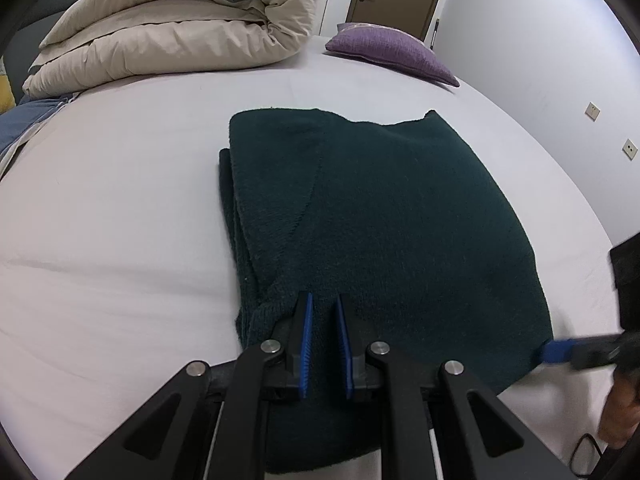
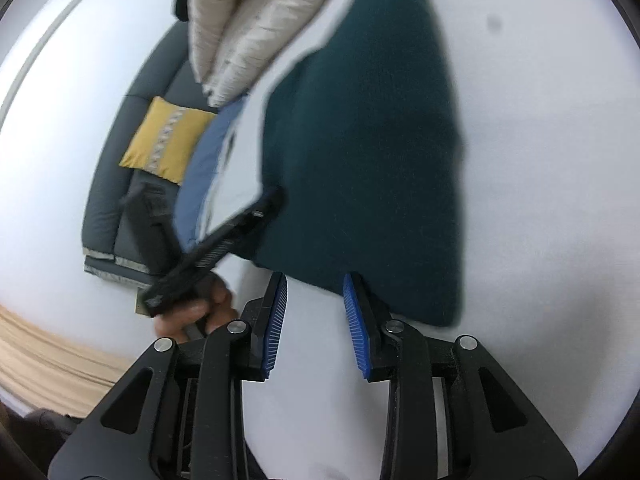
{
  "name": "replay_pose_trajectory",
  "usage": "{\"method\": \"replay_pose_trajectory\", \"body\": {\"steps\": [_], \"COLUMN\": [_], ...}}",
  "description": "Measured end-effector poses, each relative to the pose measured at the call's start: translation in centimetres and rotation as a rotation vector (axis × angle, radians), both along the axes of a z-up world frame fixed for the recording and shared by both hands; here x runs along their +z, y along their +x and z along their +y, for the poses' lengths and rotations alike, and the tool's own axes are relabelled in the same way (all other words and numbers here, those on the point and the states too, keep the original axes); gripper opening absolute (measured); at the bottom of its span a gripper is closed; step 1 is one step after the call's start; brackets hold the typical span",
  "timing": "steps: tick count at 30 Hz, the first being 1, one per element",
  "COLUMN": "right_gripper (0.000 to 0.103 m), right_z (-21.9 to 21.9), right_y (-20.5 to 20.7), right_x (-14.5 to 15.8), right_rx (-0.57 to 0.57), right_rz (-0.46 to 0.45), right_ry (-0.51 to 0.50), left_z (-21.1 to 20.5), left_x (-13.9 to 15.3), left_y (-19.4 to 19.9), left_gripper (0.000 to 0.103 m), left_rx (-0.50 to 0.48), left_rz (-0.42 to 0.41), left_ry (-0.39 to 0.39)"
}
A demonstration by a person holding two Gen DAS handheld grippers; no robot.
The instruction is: Fold small clothes
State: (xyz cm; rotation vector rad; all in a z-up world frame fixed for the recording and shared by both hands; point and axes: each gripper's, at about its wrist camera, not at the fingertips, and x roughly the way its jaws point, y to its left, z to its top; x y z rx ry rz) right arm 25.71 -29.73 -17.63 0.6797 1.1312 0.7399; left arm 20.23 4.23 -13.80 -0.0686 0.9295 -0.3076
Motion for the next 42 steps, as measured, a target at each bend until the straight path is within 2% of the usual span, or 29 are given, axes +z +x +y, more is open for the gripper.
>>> {"method": "replay_pose_trajectory", "body": {"steps": [4,10,13,17,24,27,31,34,35,37,40,41,42], "right_gripper": [0.031,0.032,0.034,0.034,0.034,0.034,0.022,0.030,0.035,0.039,0.042,0.052,0.054], "right_z": [-0.7,1.2,3.1,7.7,11.5,12.9,11.6,8.2,6.5,4.3,3.0,2.9,3.0], "right_y": [1.4,7.6,10.8,14.5,19.2,21.2,23.8,24.3,24.1,23.0,20.5,19.6,18.9], "right_x": [3.0,4.6,3.8,1.9,0.9,1.1,0.4,1.9,2.4,3.3,4.1,3.8,3.3], "right_rx": [-0.022,-0.025,0.024,0.085,0.106,0.111,0.051,-0.100,-0.155,-0.197,-0.135,-0.095,-0.074], "right_rz": [-0.052,-0.035,0.002,0.058,0.081,0.059,0.075,0.029,0.033,0.024,0.006,0.012,0.019], "right_ry": [0.050,0.021,0.035,-0.059,-0.116,-0.167,-0.147,-0.187,-0.173,-0.145,-0.059,-0.030,-0.039], "left_z": [-0.1,0.0,0.1,0.3,0.4,0.6,0.9,1.1,1.2,1.3,1.3,1.3,1.3], "left_x": [0.1,0.1,0.1,0.1,0.1,0.1,0.1,0.0,0.0,0.1,0.1,0.1,0.2], "left_y": [0.1,0.2,0.2,0.3,0.5,0.5,0.5,0.4,0.3,0.3,0.2,0.1,0.1], "left_gripper": [0.016,0.015,0.016,0.016,0.016,0.016,0.015,0.015,0.015,0.015,0.015,0.015,0.015], "left_rx": [0.000,0.004,0.005,0.005,0.010,0.011,0.010,0.013,0.015,0.017,0.018,0.018,0.018], "left_rz": [0.000,0.011,0.016,0.019,0.020,0.020,0.022,0.025,0.027,0.028,0.030,0.033,0.036], "left_ry": [0.009,0.008,0.011,0.014,0.015,0.005,-0.007,-0.020,-0.024,-0.029,-0.034,-0.038,-0.043]}}
